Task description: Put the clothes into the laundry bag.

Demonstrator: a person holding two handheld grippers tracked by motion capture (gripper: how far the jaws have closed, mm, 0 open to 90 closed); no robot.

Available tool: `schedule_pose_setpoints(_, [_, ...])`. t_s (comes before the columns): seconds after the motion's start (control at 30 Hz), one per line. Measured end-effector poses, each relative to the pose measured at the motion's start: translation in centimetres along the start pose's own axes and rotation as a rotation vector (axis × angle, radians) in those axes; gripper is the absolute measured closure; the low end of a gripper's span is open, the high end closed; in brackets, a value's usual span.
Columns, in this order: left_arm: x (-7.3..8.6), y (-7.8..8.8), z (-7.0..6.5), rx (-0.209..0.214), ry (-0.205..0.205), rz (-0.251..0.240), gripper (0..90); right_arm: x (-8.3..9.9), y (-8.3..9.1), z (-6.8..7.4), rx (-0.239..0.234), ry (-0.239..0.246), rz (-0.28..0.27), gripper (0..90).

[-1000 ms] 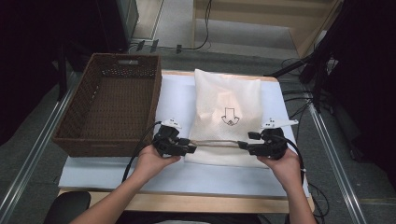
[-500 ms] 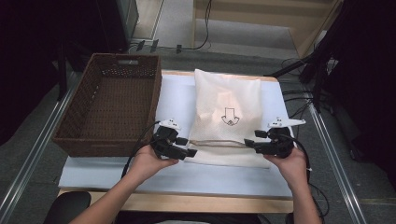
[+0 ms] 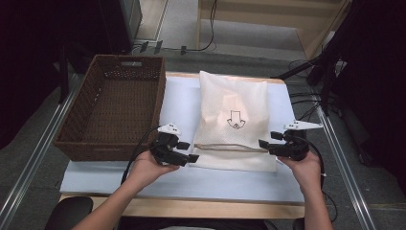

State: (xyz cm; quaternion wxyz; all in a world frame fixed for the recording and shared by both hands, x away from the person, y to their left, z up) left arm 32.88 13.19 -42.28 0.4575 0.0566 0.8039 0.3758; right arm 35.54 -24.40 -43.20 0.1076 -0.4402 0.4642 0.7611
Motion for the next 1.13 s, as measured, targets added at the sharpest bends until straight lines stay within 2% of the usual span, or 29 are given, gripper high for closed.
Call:
schedule_pose_setpoints(0.33, [-0.05, -0.05, 0.23, -0.006, -0.003, -0.018, 37.1, -0.08, -0.18, -0.56, 0.026, 0.000, -0.014, 34.3])
schedule_pose_setpoints(1.13, [0.16, -0.51, 0.47, -0.008, 0.000, 0.008, 35.8, -0.01, -0.55, -0.44, 0.023, 0.005, 0.003, 34.6])
Point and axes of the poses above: each handheld gripper's, and its own axes: y roughly backward along the jaws, x roughly out of its underside, z roughly to its left, the point moved 2 cm from there along -y, roughly forward along the jaws, and after that the axes turned 1 degree about -z, right-handed, at the moved point
